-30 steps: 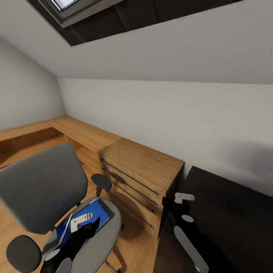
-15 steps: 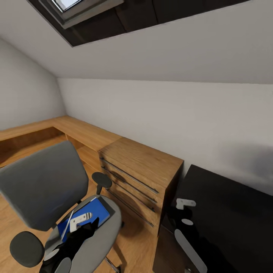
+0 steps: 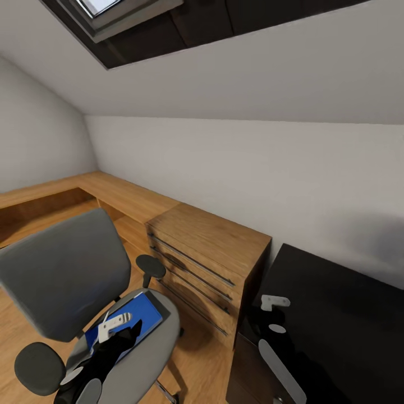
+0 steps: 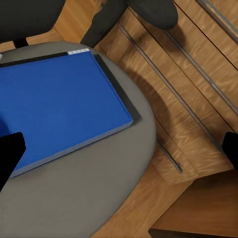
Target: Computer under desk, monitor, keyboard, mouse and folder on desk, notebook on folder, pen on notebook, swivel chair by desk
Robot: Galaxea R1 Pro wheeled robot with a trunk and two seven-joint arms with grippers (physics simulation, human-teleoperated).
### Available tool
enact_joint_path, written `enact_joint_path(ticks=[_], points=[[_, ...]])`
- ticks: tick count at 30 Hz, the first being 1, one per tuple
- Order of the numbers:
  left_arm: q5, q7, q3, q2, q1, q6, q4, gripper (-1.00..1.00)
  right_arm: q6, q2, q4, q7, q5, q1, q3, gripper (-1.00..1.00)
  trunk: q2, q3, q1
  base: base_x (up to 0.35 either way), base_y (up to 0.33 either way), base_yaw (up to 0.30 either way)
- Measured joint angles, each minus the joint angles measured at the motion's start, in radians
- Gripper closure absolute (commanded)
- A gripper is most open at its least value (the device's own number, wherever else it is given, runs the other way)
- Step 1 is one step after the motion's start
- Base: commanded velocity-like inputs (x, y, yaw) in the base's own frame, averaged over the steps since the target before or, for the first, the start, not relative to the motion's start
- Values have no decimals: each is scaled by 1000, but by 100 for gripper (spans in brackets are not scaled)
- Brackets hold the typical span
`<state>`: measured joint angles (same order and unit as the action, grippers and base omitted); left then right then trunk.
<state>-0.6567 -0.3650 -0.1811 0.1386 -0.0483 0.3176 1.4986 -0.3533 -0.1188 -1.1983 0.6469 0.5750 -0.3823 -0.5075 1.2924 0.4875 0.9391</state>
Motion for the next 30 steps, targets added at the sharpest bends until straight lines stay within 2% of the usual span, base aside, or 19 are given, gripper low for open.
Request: enact_joint_path(ticks=[26,30], points=[[0,0,1,0,0,0,0,-100,-30,3,28,-5,-1,-2,-6,-100,0,0,0,0,0,0],[0,0,1,0,0,0,0,-100,-32,10,38,-5,-1,-3,-9,-100,0,0,0,0,0,0]])
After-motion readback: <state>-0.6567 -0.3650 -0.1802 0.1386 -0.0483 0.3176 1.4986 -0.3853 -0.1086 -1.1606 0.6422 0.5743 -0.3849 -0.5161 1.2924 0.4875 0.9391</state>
